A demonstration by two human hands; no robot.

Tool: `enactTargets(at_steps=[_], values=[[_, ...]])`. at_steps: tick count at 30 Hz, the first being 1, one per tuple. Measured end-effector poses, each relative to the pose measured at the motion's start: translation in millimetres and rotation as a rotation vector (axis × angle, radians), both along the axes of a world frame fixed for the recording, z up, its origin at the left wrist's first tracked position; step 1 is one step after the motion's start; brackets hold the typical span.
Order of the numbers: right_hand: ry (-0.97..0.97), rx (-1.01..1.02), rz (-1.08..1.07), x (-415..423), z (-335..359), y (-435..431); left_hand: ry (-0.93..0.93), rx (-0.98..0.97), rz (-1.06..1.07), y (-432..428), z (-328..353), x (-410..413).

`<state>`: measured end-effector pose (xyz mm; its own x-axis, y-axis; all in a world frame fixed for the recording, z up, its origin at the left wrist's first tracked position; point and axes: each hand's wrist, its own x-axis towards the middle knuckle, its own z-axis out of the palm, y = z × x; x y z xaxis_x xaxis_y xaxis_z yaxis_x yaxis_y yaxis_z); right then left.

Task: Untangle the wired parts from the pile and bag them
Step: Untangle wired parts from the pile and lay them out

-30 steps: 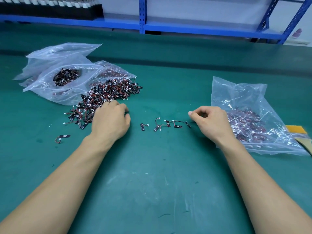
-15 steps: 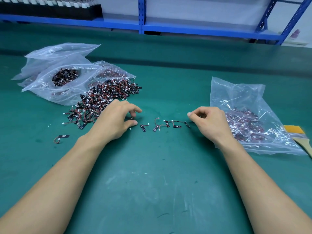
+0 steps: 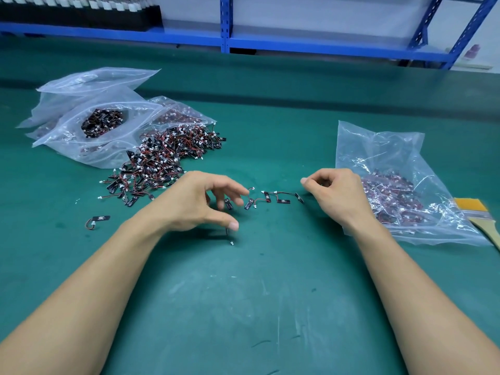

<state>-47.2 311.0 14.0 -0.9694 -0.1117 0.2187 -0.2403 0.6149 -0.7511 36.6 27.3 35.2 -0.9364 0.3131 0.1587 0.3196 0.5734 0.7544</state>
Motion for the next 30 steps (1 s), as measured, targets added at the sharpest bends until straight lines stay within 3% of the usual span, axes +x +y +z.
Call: enactTargets(at_steps=[2, 4, 7, 9, 16, 24, 30], values=[[0.001, -0.005, 0.0, 0.0, 0.4, -0.2, 0.144, -0.012, 0.164, -6.4, -0.9, -3.6], [0.002, 0.007, -0.001, 0.4, 1.0, -0.3, 0.268, -0.169, 0.4, -16.7, -2.1, -7.8], [0.001, 0.028, -0.001, 0.8, 1.5, -0.3, 0.152, -0.555, 0.556, -33.5, -8.7, -13.1], [0.001, 0.035, 0.0, 1.0, 1.6, -0.6, 0.08, -0.668, 0.557, -38.9, -12.1, -14.8], [0.003, 0.042, -0.003, 1.0, 0.3, -1.3, 0.174, -0.525, 0.587, -43.5, -13.3, -21.7], [0.003, 0.045, -0.004, 1.1, 0.6, -1.1, 0.427, -0.307, 0.641, -40.0, -9.2, -21.0], [0.003, 0.035, -0.007, 1.4, 0.3, -1.3, 0.66, -0.03, 0.244, 4.3, 12.1, 1.5]])
